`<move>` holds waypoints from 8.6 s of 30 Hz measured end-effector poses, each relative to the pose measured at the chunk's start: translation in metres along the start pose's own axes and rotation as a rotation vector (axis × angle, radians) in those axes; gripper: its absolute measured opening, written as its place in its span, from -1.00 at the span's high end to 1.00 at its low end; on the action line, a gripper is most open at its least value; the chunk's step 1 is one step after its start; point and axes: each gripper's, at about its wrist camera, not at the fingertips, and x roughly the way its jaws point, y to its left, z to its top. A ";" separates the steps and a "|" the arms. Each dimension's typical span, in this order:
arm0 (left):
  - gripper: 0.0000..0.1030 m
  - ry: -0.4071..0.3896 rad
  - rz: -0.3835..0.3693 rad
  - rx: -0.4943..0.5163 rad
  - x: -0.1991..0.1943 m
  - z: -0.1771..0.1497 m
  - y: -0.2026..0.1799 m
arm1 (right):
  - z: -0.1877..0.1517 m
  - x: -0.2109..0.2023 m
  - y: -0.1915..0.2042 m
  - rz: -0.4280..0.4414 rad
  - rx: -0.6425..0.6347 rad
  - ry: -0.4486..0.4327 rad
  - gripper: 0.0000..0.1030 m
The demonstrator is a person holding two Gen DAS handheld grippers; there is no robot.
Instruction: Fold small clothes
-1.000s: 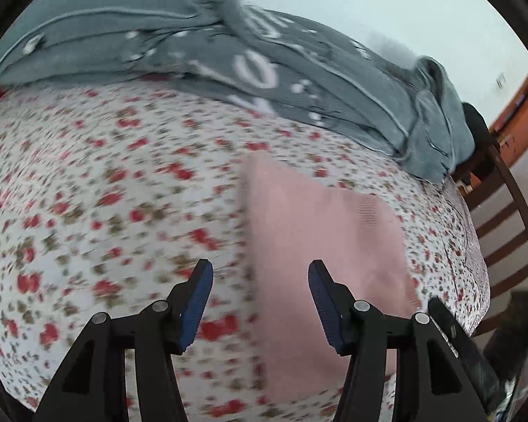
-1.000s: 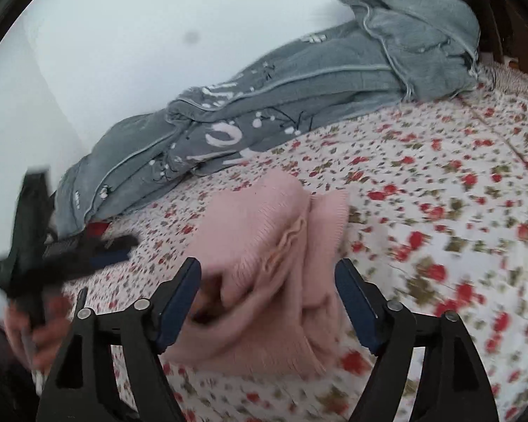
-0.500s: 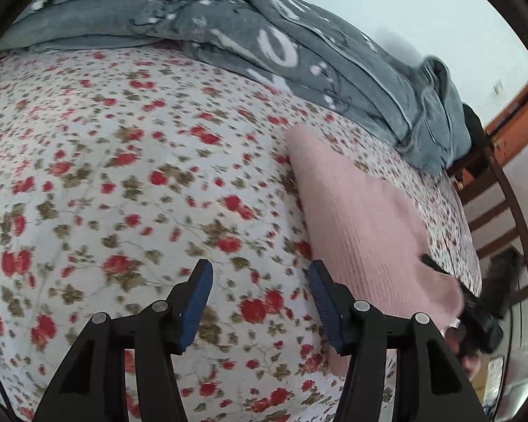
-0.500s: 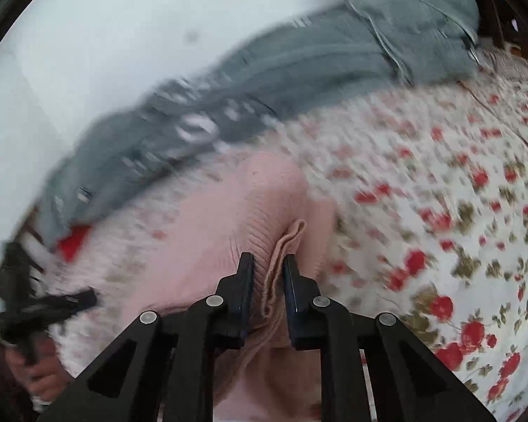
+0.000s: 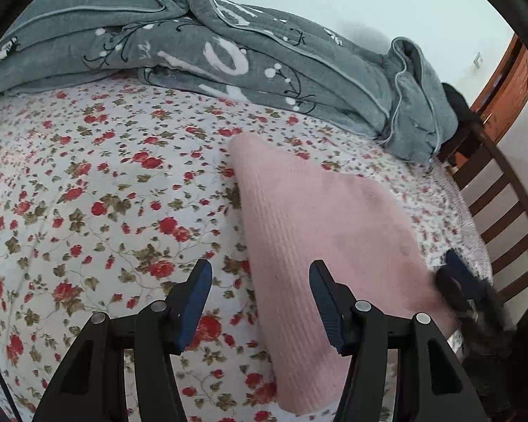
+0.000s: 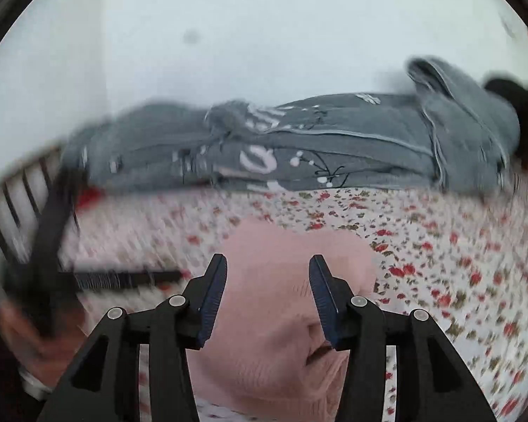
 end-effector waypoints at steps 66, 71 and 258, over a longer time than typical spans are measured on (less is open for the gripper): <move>0.13 -0.043 -0.040 0.210 -0.046 -0.066 -0.010 | -0.043 0.009 -0.054 0.025 0.217 0.111 0.74; -0.01 -0.056 -0.090 0.145 -0.043 -0.043 0.001 | -0.060 0.010 -0.069 -0.005 0.220 0.108 0.74; -0.67 -0.229 0.274 0.175 -0.179 -0.104 -0.043 | -0.030 -0.148 0.012 -0.192 0.113 0.094 -1.00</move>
